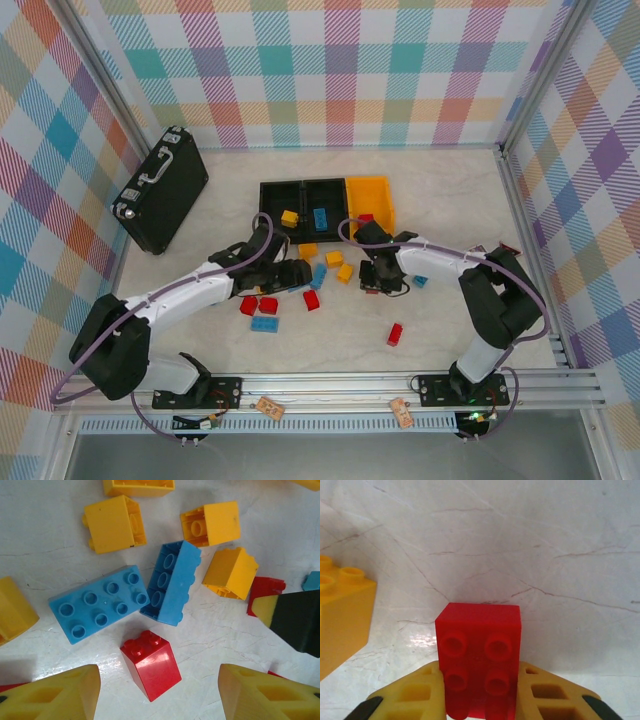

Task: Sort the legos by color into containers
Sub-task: Pick up the lego from the center of the table, then place the lego in the container.

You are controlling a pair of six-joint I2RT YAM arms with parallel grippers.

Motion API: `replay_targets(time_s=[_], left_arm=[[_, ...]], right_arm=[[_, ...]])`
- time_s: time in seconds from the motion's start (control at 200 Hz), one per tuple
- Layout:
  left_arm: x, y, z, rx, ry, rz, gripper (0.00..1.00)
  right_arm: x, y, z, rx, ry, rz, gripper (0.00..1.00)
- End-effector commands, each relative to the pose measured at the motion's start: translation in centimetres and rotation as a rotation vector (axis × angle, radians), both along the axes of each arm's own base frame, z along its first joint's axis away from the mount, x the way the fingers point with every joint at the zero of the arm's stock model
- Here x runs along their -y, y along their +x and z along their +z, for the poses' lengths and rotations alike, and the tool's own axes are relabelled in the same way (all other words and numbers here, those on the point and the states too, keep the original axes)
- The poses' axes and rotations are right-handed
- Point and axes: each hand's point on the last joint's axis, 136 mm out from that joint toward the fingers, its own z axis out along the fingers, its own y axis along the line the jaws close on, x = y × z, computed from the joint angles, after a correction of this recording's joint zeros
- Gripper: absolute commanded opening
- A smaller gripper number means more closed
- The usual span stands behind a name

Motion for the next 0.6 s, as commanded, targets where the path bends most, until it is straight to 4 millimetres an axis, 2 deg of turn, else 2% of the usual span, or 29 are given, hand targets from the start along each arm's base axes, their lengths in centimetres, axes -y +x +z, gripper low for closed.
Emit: replay_targets(time_s=[0.0, 0.095, 0.24, 0.42, 0.595], left_arm=[[1.0, 0.1, 0.5, 0.01, -0.024, -0.008, 0.63], [1.5, 0.1, 0.8, 0.017, -0.027, -0.017, 0.63], [2.3, 0.1, 1.5, 0.03, -0.037, -0.034, 0.63], [3.3, 0.2, 2.7, 0.06, -0.053, -0.043, 0.64], [3.7, 0.0, 3.0, 0.067, -0.053, -0.051, 0.63]], right_arm=[[0.1, 0.5, 1.6, 0.033, -0.016, 0.026, 0.21], [0.1, 1.1, 3.3, 0.074, -0.016, 0.051, 0.21], [0.0, 3.4, 6.3, 0.143, -0.01, 0.076, 0.21], [-0.1, 7.5, 9.2, 0.208, 0.007, 0.081, 0.21], [-0.4, 11.7, 10.4, 0.229, 0.026, 0.077, 0.23]])
